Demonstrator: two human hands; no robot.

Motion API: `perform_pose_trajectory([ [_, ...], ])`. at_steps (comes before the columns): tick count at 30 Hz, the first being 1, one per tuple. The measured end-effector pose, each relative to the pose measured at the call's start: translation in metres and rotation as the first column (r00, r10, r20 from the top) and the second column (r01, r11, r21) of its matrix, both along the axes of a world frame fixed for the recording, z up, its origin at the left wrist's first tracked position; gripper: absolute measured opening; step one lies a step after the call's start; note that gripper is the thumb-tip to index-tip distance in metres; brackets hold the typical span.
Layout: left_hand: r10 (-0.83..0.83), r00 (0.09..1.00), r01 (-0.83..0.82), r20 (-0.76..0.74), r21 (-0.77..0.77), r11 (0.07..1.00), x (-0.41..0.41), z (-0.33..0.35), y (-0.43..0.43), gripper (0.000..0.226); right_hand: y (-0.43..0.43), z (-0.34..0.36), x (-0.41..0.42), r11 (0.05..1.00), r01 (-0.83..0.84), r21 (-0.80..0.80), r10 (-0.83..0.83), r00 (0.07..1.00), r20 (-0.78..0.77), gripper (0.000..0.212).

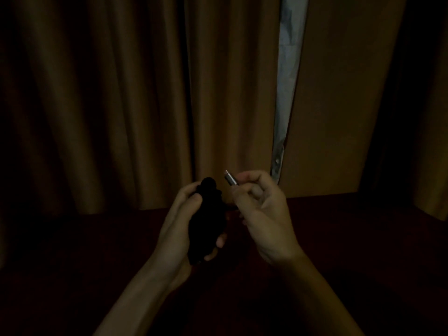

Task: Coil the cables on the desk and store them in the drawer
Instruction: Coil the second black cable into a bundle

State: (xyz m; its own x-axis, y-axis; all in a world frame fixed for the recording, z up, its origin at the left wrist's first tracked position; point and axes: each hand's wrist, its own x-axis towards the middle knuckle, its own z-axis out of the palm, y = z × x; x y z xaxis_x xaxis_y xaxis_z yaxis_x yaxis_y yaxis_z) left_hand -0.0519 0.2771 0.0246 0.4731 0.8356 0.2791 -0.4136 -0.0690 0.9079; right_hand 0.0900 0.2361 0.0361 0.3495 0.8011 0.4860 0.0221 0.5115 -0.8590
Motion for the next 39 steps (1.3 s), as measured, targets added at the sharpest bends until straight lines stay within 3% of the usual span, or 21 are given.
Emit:
perform_pose_trajectory([
  [4, -0.348, 0.937, 0.348, -0.035, -0.007, 0.937, -0.010, -0.006, 0.005, 0.052, -0.003, 0.003, -0.005, 0.979, -0.172, -0.113, 0.165, 0.984, -0.069, 0.015],
  [6, -0.384, 0.920, 0.385, -0.075, -0.012, 0.923, -0.013, -0.005, 0.006, 0.062, -0.004, 0.002, -0.008, 0.971, -0.204, -0.121, 0.196, 0.978, -0.073, 0.014],
  [8, -0.259, 0.953, 0.258, -0.156, -0.024, 0.966, -0.013, -0.001, 0.006, 0.063, -0.005, 0.002, -0.013, 0.971, -0.202, -0.126, 0.189, 0.976, -0.110, 0.014],
  [10, 0.010, 0.963, 0.026, -0.270, 0.127, 0.992, -0.009, 0.002, 0.005, 0.056, -0.004, 0.001, -0.015, 0.980, -0.166, -0.112, 0.141, 0.969, -0.202, 0.014],
  [13, 0.396, 0.868, -0.199, -0.300, 0.521, 0.830, -0.002, -0.004, 0.007, 0.037, 0.002, -0.005, -0.014, 0.996, 0.017, -0.084, -0.042, 0.950, -0.309, 0.009],
  [15, 0.529, 0.824, -0.343, -0.201, 0.566, 0.750, 0.004, -0.008, 0.005, 0.028, 0.006, -0.010, -0.017, 0.984, 0.162, -0.067, -0.174, 0.956, -0.236, 0.008],
  [19, 0.380, 0.919, -0.295, -0.107, 0.453, 0.841, 0.013, -0.002, -0.015, 0.037, 0.004, -0.010, -0.029, 0.990, 0.138, -0.041, -0.144, 0.945, -0.295, 0.014],
  [21, 0.358, 0.924, -0.241, -0.135, 0.521, 0.819, 0.014, -0.001, -0.022, 0.038, 0.001, -0.008, -0.032, 0.994, 0.113, -0.009, -0.109, 0.934, -0.340, 0.016],
  [24, 0.436, 0.898, -0.330, -0.064, 0.556, 0.763, 0.010, 0.001, -0.019, 0.023, -0.003, -0.003, -0.035, 0.995, 0.082, 0.050, -0.062, 0.942, -0.329, 0.016],
  [29, 0.394, 0.914, -0.395, 0.102, 0.453, 0.799, 0.000, 0.014, -0.014, 0.020, -0.009, 0.005, -0.036, 0.995, -0.024, 0.099, 0.045, 0.976, -0.215, 0.016],
  [33, 0.379, 0.905, -0.424, 0.193, 0.342, 0.839, 0.004, 0.016, -0.016, 0.014, -0.008, 0.004, -0.035, 0.989, -0.006, 0.145, 0.015, 0.998, -0.062, 0.017],
  [39, 0.372, 0.908, -0.413, 0.194, 0.261, 0.873, 0.004, 0.017, -0.015, 0.016, -0.006, 0.002, -0.033, 0.985, -0.057, 0.160, 0.047, 0.997, 0.065, 0.016],
])
